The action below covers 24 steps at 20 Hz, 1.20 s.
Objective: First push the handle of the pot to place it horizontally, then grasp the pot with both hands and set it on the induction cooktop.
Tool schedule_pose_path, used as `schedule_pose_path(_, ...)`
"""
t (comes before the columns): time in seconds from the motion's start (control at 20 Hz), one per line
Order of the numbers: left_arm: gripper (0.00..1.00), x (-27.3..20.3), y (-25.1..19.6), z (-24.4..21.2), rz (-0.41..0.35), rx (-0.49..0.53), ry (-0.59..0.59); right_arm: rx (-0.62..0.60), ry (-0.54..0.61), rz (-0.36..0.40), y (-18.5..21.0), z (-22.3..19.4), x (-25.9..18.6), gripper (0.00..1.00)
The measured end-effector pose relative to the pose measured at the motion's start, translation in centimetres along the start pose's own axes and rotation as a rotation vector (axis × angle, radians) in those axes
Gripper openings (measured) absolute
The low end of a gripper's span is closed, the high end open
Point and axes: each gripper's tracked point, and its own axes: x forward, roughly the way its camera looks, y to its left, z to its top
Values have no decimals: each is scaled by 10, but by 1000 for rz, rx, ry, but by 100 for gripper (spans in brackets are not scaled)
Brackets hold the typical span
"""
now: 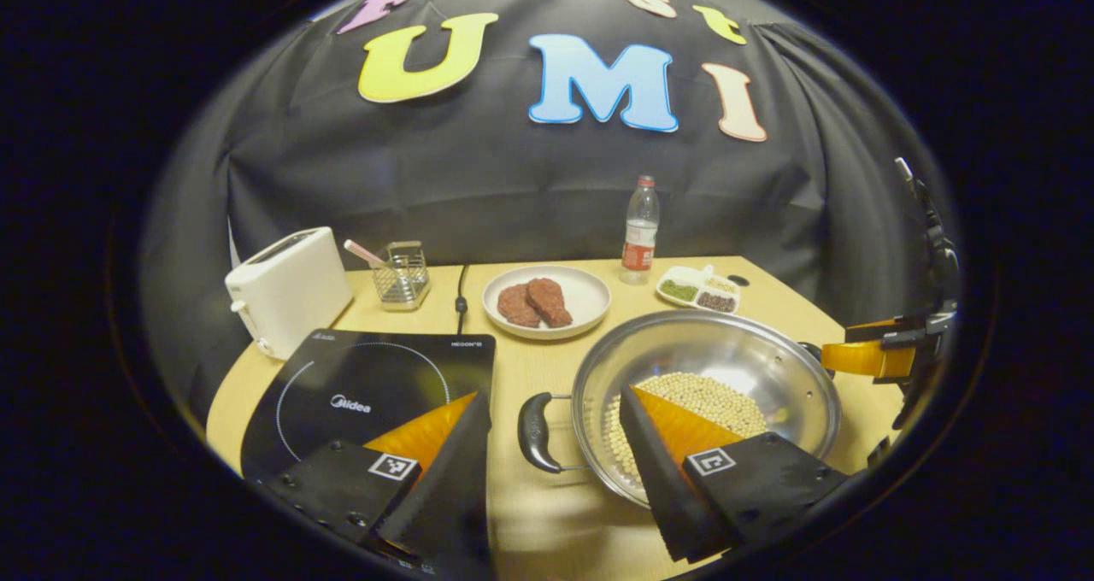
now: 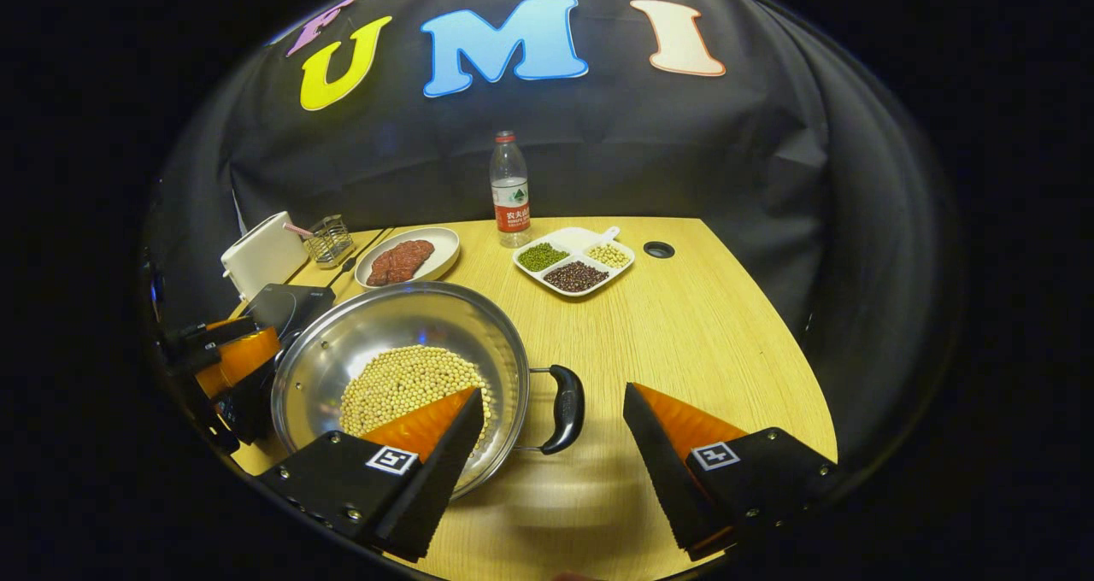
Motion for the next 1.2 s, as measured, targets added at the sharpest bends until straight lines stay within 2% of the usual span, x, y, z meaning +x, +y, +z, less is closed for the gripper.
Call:
schedule_pose_path(0.1,95,11,1,-9,-2,-9,34,2,11,5,-1,-2,5,100)
schedule_pose_path(0.15,99,18,0,-14,-5,-14,54,5,17,8,-1,-2,8,100)
schedule_pose_path(0.25,98,23,0,-24,-8,-23,92,9,28,11,-1,-4,13,100)
schedule_pose_path(0.3,95,28,0,-28,-8,-28,109,9,34,15,0,-5,16,100)
schedule_pose_path(0.45,100,40,0,-35,4,-33,133,0,59,32,4,-11,25,100)
schedule_pose_path(0.5,100,42,0,-36,8,-32,138,-4,67,33,4,-13,29,96)
schedule_pose_path(0.55,96,44,0,-35,13,-28,138,-5,78,39,5,-15,32,87)
schedule_pose_path(0.6,91,46,0,-36,19,-24,140,-5,83,36,5,-16,33,86)
schedule_pose_path(0.65,100,47,0,-36,24,-22,144,-4,83,37,5,-16,37,83)
schedule_pose_path(0.8,88,51,0,-41,40,-25,165,7,101,47,7,-20,41,68)
schedule_pose_path(0.85,90,53,0,-43,43,-34,173,8,108,49,8,-22,42,66)
schedule_pose_path(0.9,82,54,3,-43,60,-35,169,3,115,47,8,-23,43,66)
schedule_pose_path(0.95,85,54,4,-43,67,-40,166,-2,118,41,8,-25,44,66)
schedule_pose_path(1.0,83,55,4,-42,74,-46,164,9,117,32,7,-23,44,61)
schedule_pose_path(1.05,81,58,7,-45,80,-48,172,23,124,21,6,-23,43,63)
schedule_pose_path(1.15,76,55,5,-44,75,-58,175,56,136,1,8,-25,45,51)
schedule_pose_path(1.2,74,56,5,-43,71,-57,175,55,143,-8,9,-24,44,51)
